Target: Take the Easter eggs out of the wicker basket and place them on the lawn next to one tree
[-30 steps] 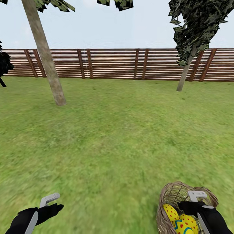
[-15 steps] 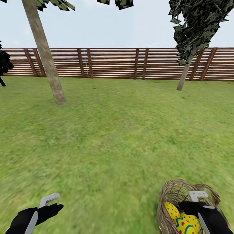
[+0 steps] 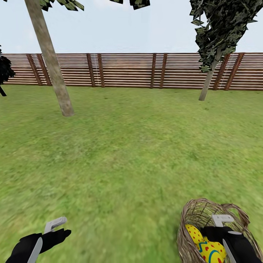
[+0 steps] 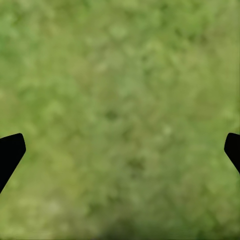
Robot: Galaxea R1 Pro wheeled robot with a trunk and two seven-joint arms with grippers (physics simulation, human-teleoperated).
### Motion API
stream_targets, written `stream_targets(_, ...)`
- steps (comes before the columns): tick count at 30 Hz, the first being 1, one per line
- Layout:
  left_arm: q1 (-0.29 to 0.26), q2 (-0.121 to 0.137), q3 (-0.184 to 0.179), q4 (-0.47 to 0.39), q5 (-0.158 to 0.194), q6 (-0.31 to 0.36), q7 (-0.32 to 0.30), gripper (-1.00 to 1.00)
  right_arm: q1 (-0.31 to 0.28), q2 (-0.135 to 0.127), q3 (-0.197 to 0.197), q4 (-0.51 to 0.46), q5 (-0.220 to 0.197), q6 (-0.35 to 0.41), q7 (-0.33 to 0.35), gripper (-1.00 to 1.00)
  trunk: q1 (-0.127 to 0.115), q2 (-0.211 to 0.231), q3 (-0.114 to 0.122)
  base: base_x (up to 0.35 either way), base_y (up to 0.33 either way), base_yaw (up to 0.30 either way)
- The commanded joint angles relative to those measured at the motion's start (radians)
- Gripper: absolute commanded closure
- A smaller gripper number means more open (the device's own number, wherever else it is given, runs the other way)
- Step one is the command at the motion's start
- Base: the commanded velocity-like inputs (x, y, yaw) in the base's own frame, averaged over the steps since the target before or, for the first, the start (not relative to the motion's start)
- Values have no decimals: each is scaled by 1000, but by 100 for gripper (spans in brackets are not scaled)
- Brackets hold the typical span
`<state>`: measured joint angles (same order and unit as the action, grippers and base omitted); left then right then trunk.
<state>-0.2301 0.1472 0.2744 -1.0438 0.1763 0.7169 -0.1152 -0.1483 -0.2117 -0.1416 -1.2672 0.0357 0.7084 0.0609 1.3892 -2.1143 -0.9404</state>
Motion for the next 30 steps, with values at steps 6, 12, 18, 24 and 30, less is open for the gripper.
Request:
stream_targets(6, 0, 0, 4, -1, 3, 6, -3, -100, 0, -1, -14, -1, 4, 5, 7, -100, 23, -43, -20, 0, 0, 0)
stream_targets(12, 0, 0, 4, -1, 3, 6, -3, -100, 0, -2, -34, 0, 7, 5, 6, -100, 46, -85, -39, 0, 0, 0)
stream_targets(18, -1, 0, 4, -1, 3, 6, -3, -100, 0, -2, -37, 0, 9, 3, 5, -100, 69, -127, -57, 0, 0, 0)
stream_targets(24, 0, 0, 3, -1, 3, 6, -3, -100, 0, -2, -38, 0, 10, 3, 5, -100, 92, -169, -76, 0, 0, 0)
stream_targets(30, 0, 0, 2, -1, 3, 6, -3, -100, 0, -2, -37, 0, 10, 3, 5, -100, 115, -211, -95, 0, 0, 0)
